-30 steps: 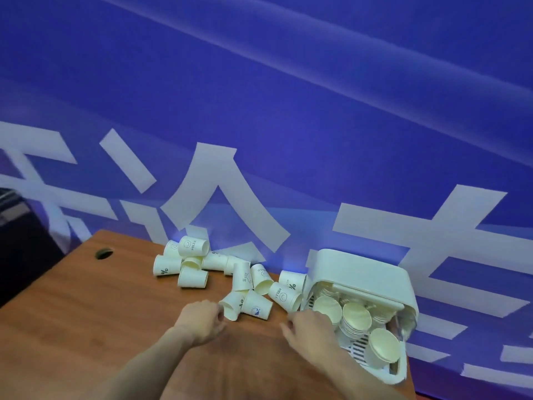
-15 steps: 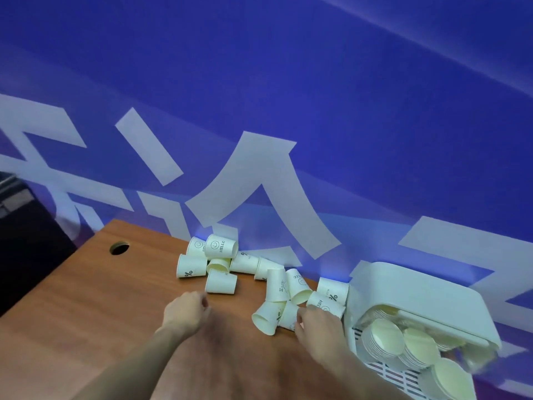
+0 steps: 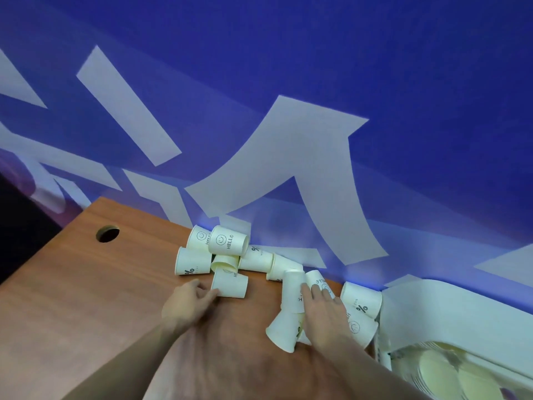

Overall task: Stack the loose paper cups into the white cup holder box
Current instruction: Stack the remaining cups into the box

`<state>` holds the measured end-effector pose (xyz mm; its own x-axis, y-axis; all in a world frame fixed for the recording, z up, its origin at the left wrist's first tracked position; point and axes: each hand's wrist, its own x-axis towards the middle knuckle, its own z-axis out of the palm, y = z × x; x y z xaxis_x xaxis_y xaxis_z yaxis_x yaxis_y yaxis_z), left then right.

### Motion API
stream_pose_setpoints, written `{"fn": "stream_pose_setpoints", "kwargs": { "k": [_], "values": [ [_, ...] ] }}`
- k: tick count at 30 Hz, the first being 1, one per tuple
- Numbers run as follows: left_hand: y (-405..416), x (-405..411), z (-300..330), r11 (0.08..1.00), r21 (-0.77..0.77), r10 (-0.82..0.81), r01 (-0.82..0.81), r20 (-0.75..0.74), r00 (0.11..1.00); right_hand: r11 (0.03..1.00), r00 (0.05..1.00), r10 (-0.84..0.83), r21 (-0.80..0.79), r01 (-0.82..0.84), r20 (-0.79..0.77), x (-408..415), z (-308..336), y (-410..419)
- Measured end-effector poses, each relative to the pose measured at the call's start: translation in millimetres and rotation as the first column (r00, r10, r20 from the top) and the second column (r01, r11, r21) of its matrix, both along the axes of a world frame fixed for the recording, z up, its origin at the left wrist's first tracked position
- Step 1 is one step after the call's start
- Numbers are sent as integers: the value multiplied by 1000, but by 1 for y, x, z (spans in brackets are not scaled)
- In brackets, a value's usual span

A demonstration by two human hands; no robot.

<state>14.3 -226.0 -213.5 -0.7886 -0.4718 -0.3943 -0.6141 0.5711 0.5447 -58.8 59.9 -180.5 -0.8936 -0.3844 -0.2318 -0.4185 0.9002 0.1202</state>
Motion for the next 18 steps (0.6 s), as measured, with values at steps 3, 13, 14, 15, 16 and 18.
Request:
{"fn": "stream_pose_setpoints", "kwargs": {
  "k": [3, 13, 14, 15, 16, 18],
  "values": [
    [3, -7, -9, 997, 80, 8, -4, -53, 999, 1000, 999, -6, -28, 4, -48, -5, -13, 3],
    [14, -10, -15, 968, 249, 36, -5, -118, 992, 994, 997, 59, -94, -64, -55, -5, -27, -4],
    [14, -10, -15, 972, 233, 21, 7, -119, 993, 993, 997, 58, -98, -63, -47, -4, -27, -6],
    [15, -10, -15, 976, 216, 2, 24, -122, 993, 994, 998, 54, -94, -58, -40, -4, -28, -7],
    [16, -10, -14, 978, 204, -17, 43, -127, 992, 995, 998, 49, -88, -52, -35, -3, -30, -9],
    [18, -10, -15, 977, 201, -46, 73, -139, 989, 996, 999, 42, -84, -43, -24, -2, -32, -14]
  ]
}}
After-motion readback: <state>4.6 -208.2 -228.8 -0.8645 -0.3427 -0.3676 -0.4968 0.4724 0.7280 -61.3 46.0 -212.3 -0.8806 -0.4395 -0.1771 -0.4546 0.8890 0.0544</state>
